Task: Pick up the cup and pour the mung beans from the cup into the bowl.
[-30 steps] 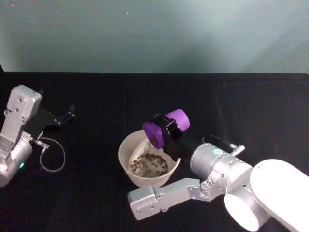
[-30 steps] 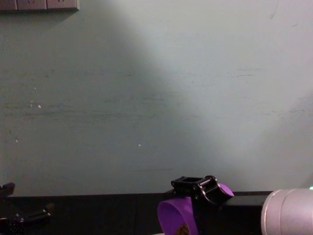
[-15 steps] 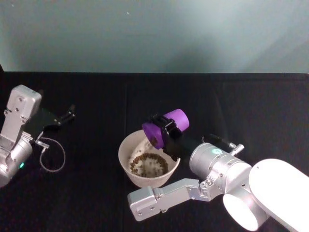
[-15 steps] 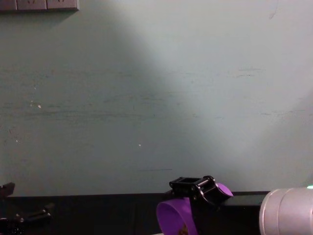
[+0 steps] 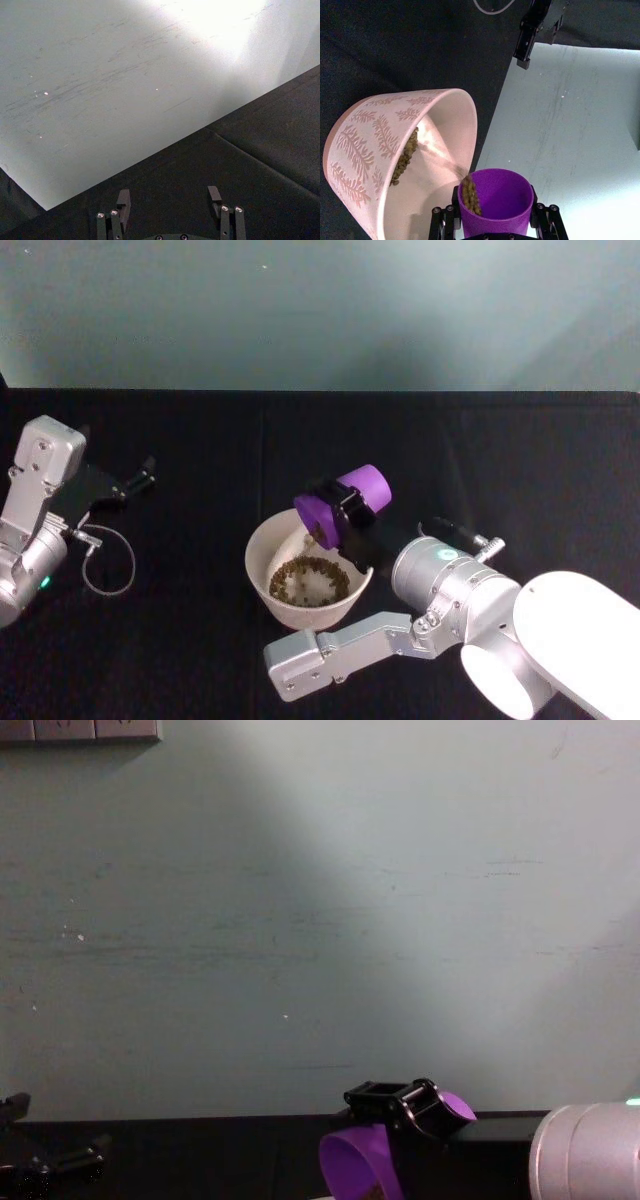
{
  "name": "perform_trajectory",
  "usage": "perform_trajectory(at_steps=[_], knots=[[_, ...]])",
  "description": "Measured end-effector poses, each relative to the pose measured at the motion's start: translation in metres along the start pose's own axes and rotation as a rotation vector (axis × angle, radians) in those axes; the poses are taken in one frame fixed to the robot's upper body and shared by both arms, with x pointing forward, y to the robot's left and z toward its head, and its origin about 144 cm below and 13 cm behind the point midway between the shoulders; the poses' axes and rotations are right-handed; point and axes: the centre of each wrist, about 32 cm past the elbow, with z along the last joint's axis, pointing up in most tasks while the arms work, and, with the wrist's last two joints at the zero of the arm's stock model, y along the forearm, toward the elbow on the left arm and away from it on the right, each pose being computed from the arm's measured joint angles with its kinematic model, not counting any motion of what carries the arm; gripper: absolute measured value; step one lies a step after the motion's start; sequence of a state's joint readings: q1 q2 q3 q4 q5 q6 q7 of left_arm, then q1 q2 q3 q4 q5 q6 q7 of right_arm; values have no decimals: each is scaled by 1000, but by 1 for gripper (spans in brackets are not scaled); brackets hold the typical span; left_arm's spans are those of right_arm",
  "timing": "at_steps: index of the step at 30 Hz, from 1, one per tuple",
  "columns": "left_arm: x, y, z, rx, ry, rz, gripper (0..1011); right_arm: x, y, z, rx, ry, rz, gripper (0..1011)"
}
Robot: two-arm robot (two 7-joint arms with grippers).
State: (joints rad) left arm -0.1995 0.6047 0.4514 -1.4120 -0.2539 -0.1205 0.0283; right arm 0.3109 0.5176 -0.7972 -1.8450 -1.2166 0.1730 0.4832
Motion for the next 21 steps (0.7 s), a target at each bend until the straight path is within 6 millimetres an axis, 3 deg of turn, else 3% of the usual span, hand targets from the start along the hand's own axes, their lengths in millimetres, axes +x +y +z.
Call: perform_trajectory(at_steps=[21], knots=[[0, 0, 0, 0, 0, 0, 1000, 0, -2, 3, -7, -54, 6, 739]])
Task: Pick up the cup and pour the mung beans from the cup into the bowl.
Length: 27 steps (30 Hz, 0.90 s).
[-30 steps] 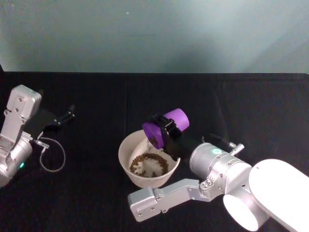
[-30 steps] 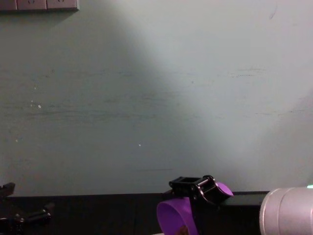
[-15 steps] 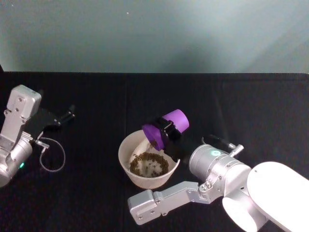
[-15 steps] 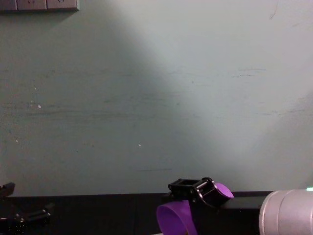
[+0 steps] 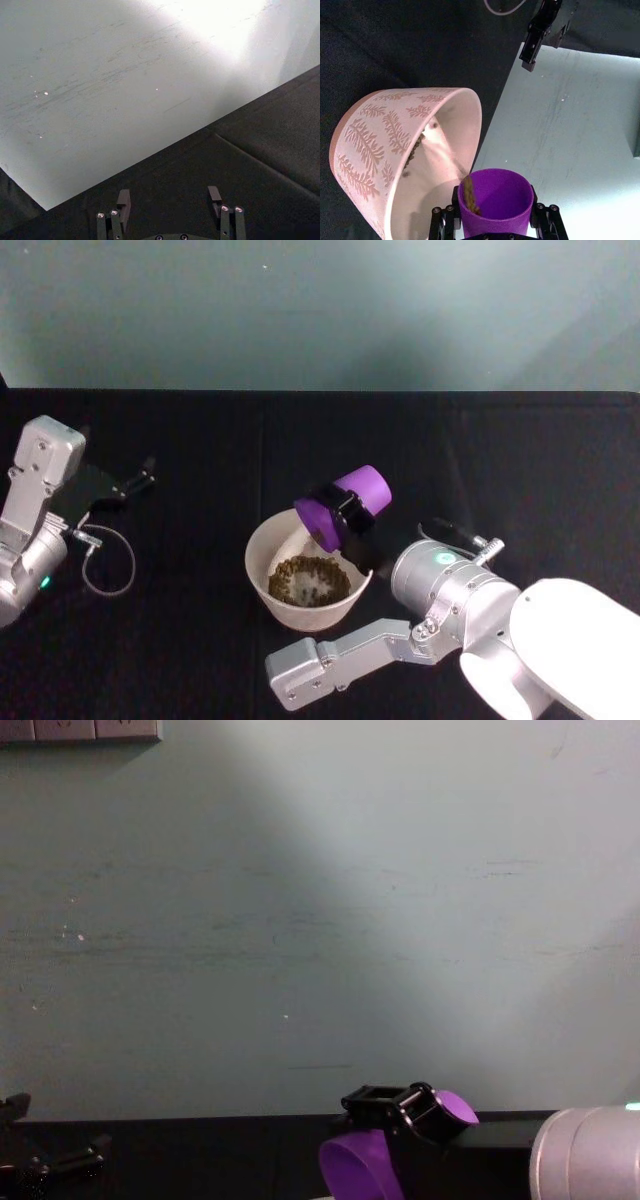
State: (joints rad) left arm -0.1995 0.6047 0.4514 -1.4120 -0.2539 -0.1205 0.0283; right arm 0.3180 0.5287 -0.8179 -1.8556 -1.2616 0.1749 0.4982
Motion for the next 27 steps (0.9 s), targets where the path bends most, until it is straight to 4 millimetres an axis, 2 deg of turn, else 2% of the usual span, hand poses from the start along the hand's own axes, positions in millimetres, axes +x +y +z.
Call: perform_trajectory(at_steps=[27], knots=[[0, 0, 0, 0, 0, 0, 1000, 2, 0, 11, -42, -121, 14, 739]])
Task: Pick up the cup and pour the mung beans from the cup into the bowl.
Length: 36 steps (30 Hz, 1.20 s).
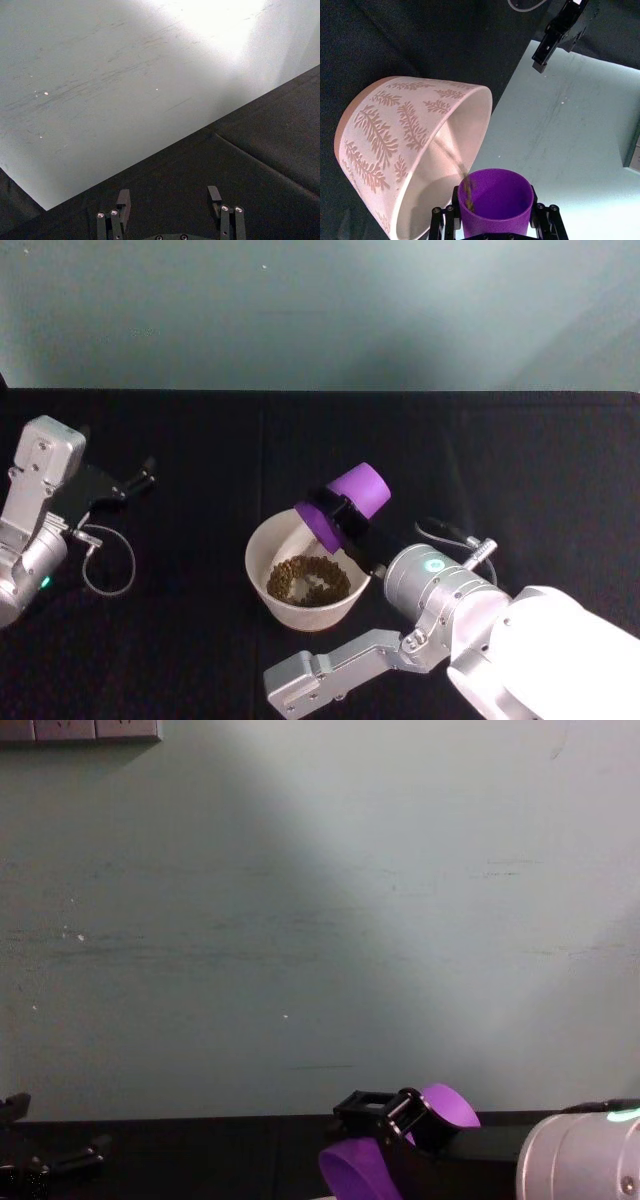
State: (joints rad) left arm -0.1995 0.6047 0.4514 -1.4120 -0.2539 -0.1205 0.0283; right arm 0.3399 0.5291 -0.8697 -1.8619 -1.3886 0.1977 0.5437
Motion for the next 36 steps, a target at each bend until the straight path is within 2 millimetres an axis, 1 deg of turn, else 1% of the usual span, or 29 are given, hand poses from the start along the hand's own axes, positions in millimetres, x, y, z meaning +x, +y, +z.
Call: perform_trajectory(at_steps=[36], knots=[[0, 0, 0, 0, 0, 0, 1000, 4, -1, 15, -63, -167, 17, 739]])
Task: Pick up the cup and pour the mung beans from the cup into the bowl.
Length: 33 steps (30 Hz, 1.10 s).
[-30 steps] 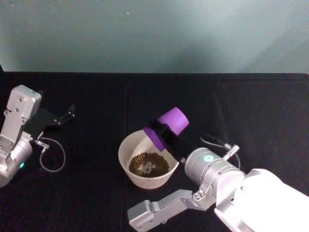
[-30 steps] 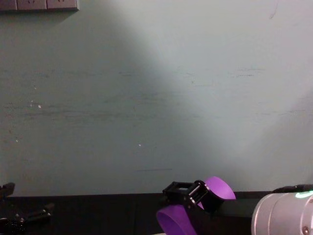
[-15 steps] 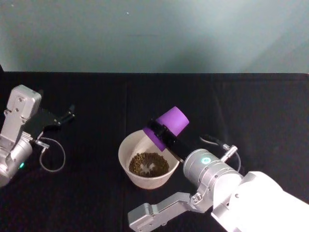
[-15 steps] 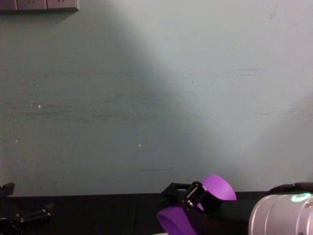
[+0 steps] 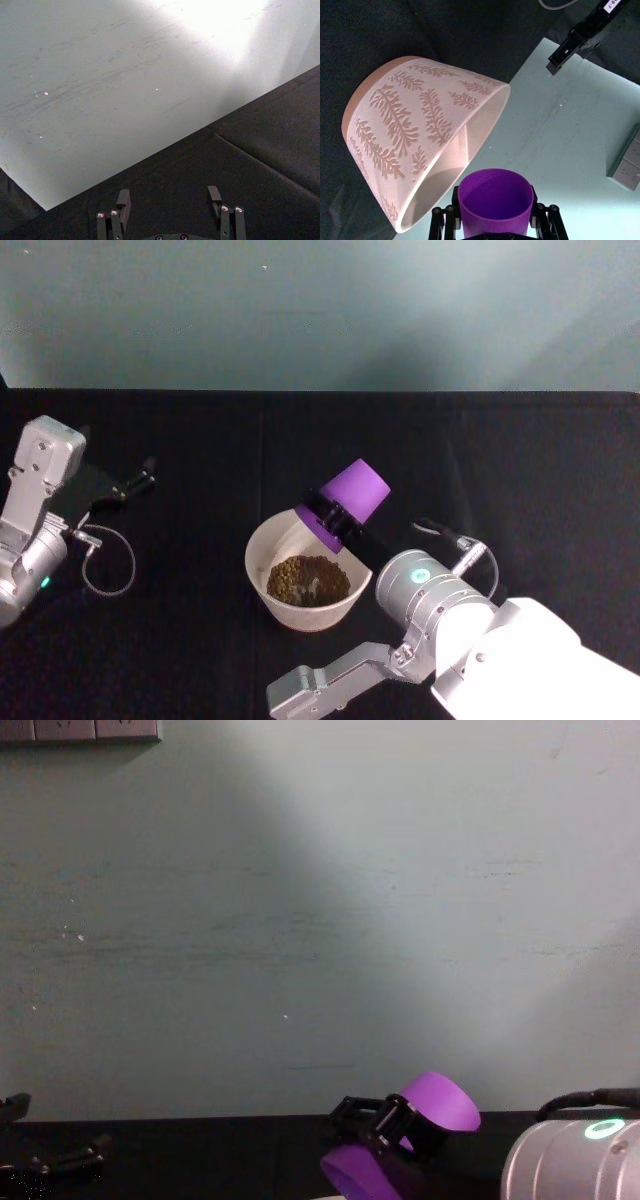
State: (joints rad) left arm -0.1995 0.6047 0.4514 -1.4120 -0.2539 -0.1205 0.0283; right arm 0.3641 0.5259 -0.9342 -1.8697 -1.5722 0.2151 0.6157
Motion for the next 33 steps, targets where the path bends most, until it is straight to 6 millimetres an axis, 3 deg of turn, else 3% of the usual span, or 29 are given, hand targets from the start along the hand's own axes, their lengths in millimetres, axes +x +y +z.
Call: perform_trajectory(at_steps=[17, 33], knots=[[0, 0, 0, 0, 0, 0, 1000, 3, 1, 4, -14, -62, 3, 739], [0, 0, 0, 0, 0, 0, 1000, 8, -3, 11, -20, -240, 3, 739]])
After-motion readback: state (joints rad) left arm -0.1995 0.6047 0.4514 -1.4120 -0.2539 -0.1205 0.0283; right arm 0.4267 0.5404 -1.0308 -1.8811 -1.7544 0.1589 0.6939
